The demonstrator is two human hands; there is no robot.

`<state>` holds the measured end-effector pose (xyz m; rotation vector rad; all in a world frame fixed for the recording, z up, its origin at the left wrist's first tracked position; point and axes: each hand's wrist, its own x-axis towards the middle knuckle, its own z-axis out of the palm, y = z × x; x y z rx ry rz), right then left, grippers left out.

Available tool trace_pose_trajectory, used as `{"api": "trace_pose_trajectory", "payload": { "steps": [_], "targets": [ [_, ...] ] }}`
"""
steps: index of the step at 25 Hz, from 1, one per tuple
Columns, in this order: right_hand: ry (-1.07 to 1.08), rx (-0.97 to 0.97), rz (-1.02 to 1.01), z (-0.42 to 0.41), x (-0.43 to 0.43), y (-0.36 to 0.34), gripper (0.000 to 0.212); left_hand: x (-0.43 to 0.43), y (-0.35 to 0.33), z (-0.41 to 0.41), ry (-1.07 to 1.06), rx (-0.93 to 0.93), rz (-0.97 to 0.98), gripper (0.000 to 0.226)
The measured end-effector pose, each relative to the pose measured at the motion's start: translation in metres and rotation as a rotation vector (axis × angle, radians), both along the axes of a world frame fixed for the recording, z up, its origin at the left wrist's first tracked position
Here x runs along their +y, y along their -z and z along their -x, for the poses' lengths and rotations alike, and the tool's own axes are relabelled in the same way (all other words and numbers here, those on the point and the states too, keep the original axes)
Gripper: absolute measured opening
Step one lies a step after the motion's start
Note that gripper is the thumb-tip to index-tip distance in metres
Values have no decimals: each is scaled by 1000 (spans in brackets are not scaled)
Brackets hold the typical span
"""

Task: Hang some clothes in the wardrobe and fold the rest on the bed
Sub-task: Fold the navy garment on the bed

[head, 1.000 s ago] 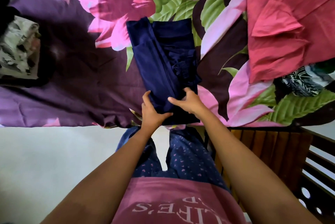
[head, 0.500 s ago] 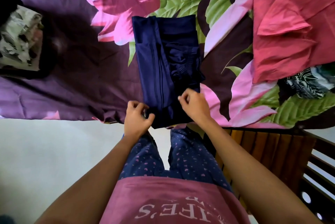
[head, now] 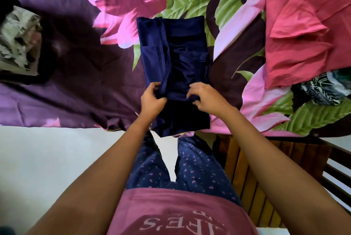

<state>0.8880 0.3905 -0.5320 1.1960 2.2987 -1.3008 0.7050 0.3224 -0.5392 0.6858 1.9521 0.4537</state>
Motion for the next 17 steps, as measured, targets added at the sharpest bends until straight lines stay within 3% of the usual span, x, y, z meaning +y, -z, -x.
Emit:
{"api": "trace_pose_trajectory", "payload": {
  "steps": [2, 3, 5, 7, 10, 11, 12, 14, 16, 17],
  "targets": [
    [-326, -219, -50, -11, -7, -4, 34, -5, -1, 22, -5, -148, 5, 42],
    [-344, -245, -105, -12, -11, -5, 26, -6, 0, 30, -22, -210, 0, 36],
    [-122, -97, -352, -2, -22, -4, 16, -3, 3, 34, -62, -261, -17, 27],
    [87, -65, -508, 13, -24, -2, 23, 3, 1, 27, -67, -236, -15, 30],
    [-51, -419, -292, 22, -13, 6, 93, 10, -4, 12, 140, -208, -35, 34],
    [-95, -484, -227, 20, -6, 8, 102, 13, -6, 8, 279, -238, 8, 32],
    [-94, -495, -193, 19, 3, 8, 102, 15, -11, 4, 455, -254, 61, 29],
    [40, -411, -219, 23, 17, -1, 77, 18, -15, -1, 658, -89, 10, 30],
    [235, -281, -450, 29, 24, -3, 49, 18, -8, 1, 527, 249, -204, 35],
    [235, -224, -536, 29, 26, 0, 44, 17, -2, 3, 493, 356, -270, 34]
  ]
}}
